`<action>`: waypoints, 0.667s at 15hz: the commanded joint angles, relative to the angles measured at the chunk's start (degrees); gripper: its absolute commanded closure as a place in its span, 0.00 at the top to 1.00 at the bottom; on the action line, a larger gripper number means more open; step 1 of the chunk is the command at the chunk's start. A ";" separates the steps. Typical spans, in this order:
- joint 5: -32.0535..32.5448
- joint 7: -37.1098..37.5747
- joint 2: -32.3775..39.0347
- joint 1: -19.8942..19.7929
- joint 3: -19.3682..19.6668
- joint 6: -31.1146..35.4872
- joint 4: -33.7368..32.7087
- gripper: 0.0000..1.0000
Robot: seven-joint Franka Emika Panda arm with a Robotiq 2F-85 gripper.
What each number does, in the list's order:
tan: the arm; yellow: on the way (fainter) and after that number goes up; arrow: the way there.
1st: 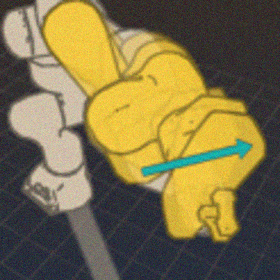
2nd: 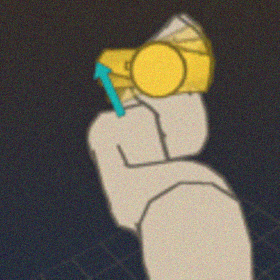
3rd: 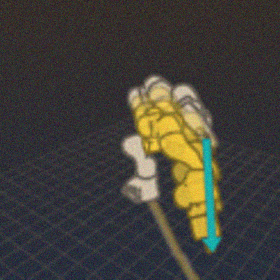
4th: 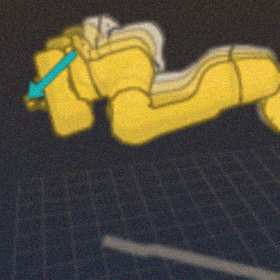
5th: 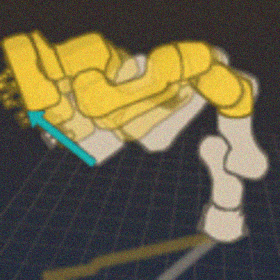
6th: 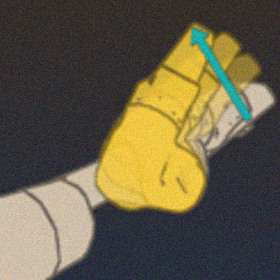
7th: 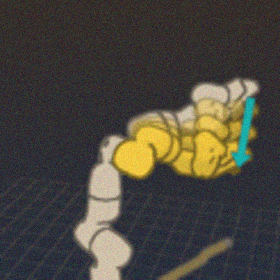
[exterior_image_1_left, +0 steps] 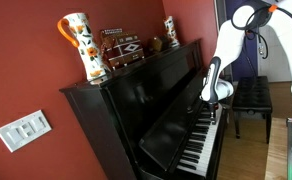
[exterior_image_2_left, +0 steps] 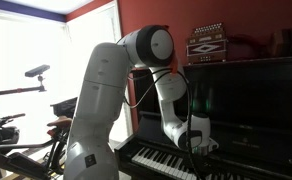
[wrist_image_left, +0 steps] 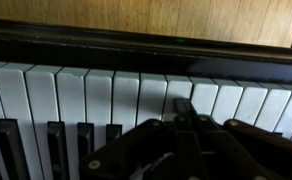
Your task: Press a key on the piano
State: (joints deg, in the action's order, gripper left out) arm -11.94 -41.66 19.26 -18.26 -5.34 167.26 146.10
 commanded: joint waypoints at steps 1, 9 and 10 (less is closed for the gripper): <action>1.35 0.67 1.43 -1.54 -0.96 1.23 -0.51 0.00; 1.88 0.84 2.55 -1.71 -1.11 1.20 -0.76 0.00; 1.95 0.87 2.66 -1.75 -1.12 1.15 -0.85 0.00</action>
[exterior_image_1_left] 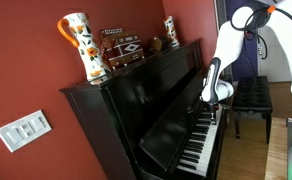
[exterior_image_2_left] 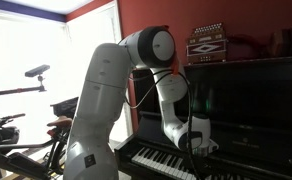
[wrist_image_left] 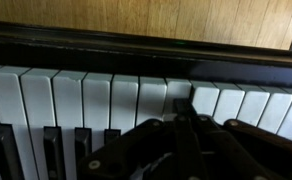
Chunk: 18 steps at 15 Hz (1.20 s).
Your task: Press a key on the piano
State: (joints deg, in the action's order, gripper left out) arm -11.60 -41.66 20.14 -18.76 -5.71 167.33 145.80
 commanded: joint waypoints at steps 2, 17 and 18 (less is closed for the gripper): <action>1.88 0.95 2.26 -1.29 -0.73 1.02 -0.82 0.00; 3.02 1.82 -0.67 -1.55 -1.08 -0.41 -0.05 0.00; 3.08 1.77 -1.24 -1.61 -1.26 -0.55 0.12 0.00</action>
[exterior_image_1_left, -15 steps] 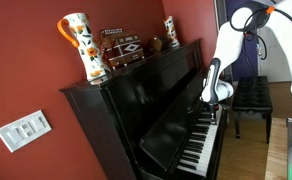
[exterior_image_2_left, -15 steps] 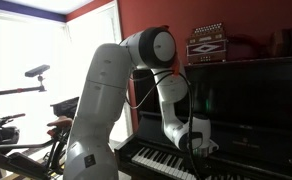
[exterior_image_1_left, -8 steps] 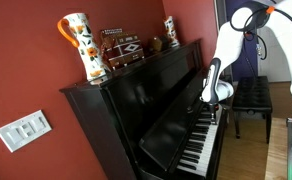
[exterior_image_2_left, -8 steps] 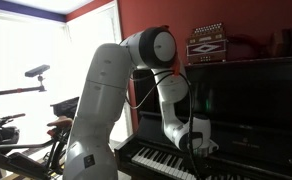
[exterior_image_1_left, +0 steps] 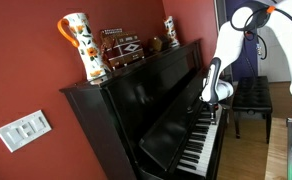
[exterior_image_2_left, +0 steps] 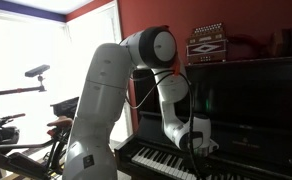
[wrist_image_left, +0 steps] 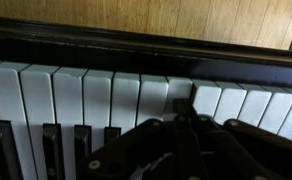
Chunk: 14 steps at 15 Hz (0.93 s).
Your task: Press a key on the piano
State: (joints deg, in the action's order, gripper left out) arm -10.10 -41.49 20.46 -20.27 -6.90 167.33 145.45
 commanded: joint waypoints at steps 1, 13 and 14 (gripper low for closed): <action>1.93 1.96 -2.20 0.18 0.17 -0.73 0.67 0.00; 3.75 7.41 -13.23 4.58 4.08 -6.37 3.35 0.56; 3.82 7.49 -14.36 5.10 4.46 -7.35 3.63 0.64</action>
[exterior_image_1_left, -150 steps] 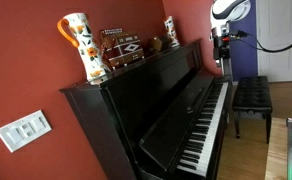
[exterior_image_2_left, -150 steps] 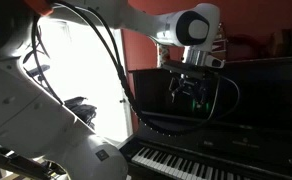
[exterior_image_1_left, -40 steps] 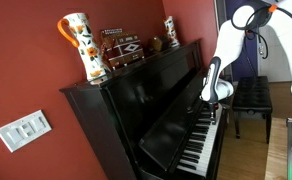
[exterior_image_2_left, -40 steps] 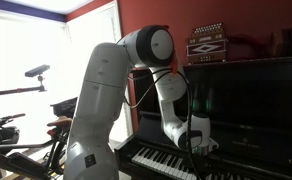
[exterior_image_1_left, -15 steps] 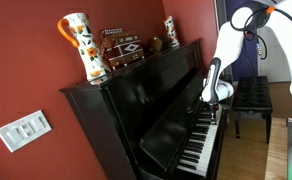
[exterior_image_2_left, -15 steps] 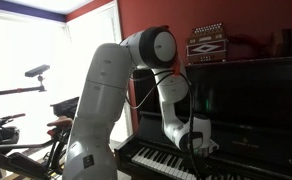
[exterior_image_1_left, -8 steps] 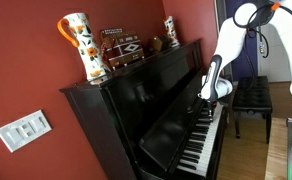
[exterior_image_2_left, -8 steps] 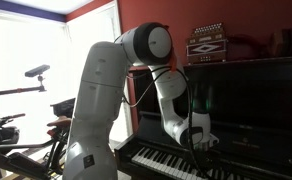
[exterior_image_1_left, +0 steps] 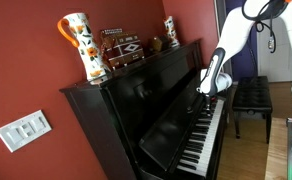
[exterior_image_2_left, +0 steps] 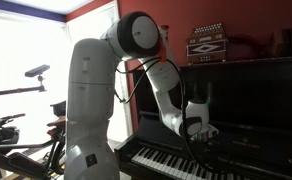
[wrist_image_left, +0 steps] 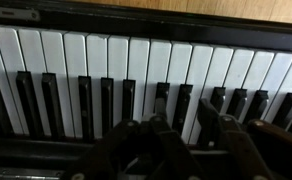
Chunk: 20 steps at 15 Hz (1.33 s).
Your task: Press a key on the piano
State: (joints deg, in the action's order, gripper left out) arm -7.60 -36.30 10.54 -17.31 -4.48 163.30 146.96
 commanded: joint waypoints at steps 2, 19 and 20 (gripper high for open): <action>2.15 3.24 -6.46 3.51 3.27 -5.43 2.47 0.78; 9.86 9.63 -29.15 10.52 9.55 -26.47 4.06 1.00; 10.14 10.20 -30.77 10.69 9.65 -28.43 4.00 1.00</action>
State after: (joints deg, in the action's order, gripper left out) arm 0.74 -28.03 -13.90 -8.25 3.70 139.79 148.83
